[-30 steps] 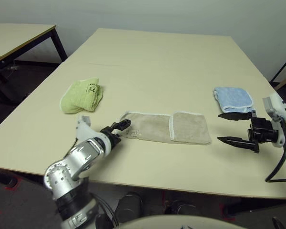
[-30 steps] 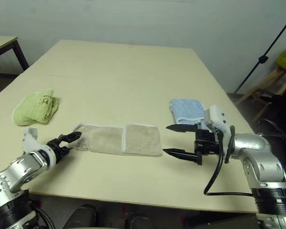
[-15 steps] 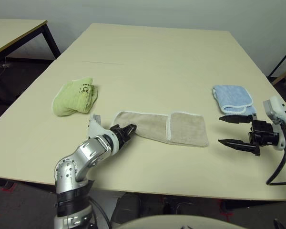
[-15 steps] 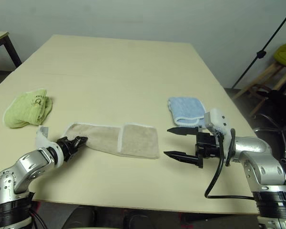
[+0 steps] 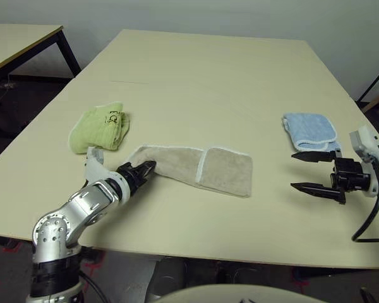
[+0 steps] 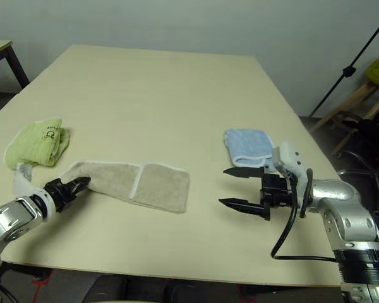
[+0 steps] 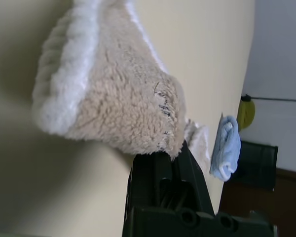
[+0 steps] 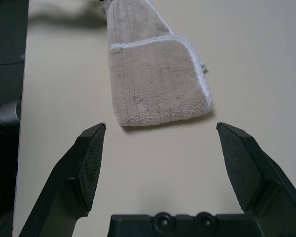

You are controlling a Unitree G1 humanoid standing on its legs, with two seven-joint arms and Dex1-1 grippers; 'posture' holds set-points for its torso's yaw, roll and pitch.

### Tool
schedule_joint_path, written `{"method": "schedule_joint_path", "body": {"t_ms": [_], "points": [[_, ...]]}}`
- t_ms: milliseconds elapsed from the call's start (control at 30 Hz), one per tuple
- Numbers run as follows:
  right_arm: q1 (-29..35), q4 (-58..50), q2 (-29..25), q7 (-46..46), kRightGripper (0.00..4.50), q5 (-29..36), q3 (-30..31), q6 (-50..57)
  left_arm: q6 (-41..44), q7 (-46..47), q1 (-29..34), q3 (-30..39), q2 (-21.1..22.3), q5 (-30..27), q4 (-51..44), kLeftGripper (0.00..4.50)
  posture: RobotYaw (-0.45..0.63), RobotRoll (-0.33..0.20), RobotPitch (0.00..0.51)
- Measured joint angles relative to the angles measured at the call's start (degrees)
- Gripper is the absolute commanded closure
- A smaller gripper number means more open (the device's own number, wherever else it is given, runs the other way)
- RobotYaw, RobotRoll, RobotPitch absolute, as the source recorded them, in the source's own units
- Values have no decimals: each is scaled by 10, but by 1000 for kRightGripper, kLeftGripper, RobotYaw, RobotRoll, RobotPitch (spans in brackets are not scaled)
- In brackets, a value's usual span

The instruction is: Fold the towel and set it aside.

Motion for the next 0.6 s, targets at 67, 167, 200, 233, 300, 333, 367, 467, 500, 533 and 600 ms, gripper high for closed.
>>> {"method": "schedule_joint_path", "body": {"t_ms": [67,167,200,233,300,333,367,467,500,533,600], "points": [[0,0,0,0,0,-1,0,0,13,-23,-25,-24,22,8,-3,4472,117,0,36],[2,-3,0,-1,0,-1,2,0,46,-72,-84,-73,54,42,-12,4472,110,0,38],[4,-7,0,-2,0,-1,1,0,60,-95,-106,-94,63,61,-12,4472,106,0,39],[7,-10,0,-3,0,-1,1,2,76,-120,-130,-117,72,85,-12,4472,106,0,39],[10,-16,-1,-6,0,-1,0,6,103,-172,-176,-165,80,138,-12,4472,94,0,40],[13,-19,-1,-7,0,0,-1,8,118,-210,-206,-197,84,175,-12,4472,89,0,41],[16,-25,-2,-8,0,1,-3,11,127,-240,-226,-220,85,202,-12,4472,89,0,41],[28,-36,-2,-16,0,3,-11,18,135,-355,-300,-316,89,325,-4,4472,75,0,43],[30,-39,-3,-18,0,3,-12,20,132,-395,-318,-347,89,368,-1,4472,67,0,43],[32,-41,-3,-19,0,4,-14,22,128,-426,-328,-371,88,401,4,4472,67,0,43],[44,-46,-5,-23,0,4,-18,24,112,-498,-356,-430,78,479,32,4472,53,0,43]]}}
